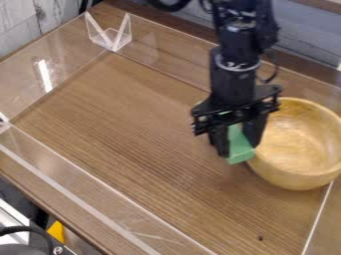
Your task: Put the green block in the brown bowl
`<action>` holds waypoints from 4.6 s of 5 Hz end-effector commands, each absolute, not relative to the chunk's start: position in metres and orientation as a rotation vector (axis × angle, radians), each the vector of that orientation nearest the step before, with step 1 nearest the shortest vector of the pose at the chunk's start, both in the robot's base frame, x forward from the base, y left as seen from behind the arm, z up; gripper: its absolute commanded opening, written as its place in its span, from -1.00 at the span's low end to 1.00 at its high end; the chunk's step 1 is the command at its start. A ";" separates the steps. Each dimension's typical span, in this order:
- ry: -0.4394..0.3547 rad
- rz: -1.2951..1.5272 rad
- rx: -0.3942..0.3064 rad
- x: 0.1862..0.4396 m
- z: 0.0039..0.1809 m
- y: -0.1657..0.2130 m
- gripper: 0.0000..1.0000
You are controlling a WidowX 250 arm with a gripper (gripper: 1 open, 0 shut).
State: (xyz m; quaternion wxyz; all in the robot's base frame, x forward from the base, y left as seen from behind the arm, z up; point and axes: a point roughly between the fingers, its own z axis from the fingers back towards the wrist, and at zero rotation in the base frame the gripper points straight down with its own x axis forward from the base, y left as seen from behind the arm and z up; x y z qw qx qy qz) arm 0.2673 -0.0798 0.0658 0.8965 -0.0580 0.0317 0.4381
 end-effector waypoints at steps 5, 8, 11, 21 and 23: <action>-0.025 0.885 -0.147 0.323 0.067 -0.044 -1.00; -0.037 0.727 -0.159 0.331 0.071 -0.062 -1.00; -0.059 0.665 -0.174 0.338 0.071 -0.054 -1.00; -0.083 0.355 -0.192 0.329 0.102 -0.096 -1.00; -0.078 0.187 -0.181 0.338 0.090 -0.085 -1.00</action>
